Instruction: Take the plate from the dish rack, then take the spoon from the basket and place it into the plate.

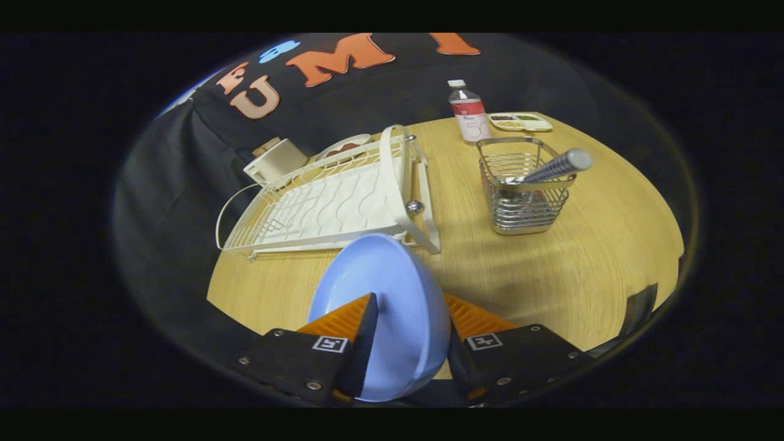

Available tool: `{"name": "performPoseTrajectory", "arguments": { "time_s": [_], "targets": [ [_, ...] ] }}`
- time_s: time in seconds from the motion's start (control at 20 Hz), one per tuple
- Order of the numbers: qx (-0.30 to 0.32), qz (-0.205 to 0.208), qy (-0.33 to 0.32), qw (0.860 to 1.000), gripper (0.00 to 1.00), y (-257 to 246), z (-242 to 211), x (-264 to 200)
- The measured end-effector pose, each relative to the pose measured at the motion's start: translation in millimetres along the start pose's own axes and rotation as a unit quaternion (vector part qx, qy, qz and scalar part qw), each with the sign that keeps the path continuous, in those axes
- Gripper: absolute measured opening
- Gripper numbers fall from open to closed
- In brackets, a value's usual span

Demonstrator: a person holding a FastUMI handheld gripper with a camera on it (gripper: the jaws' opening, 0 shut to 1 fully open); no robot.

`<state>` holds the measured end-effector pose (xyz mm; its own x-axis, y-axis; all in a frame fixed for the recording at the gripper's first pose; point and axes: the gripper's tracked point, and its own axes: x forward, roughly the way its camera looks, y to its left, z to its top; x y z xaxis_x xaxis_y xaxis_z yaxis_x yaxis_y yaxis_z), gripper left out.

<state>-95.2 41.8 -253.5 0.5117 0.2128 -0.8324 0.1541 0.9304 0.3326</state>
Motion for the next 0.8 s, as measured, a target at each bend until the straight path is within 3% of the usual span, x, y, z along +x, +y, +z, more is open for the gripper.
{"name": "performPoseTrajectory", "arguments": {
  "time_s": [0.25,0.55,0.8],
  "targets": [
    [0.012,-0.008,-0.047,0.999,0.64,-14.9,14.0,-3.5],
    [-0.044,-0.068,-0.144,0.986,0.84,-49.9,57.5,-25.0],
    [-0.069,-0.115,-0.228,0.964,0.82,-79.6,96.4,-37.1]
  ]
}}
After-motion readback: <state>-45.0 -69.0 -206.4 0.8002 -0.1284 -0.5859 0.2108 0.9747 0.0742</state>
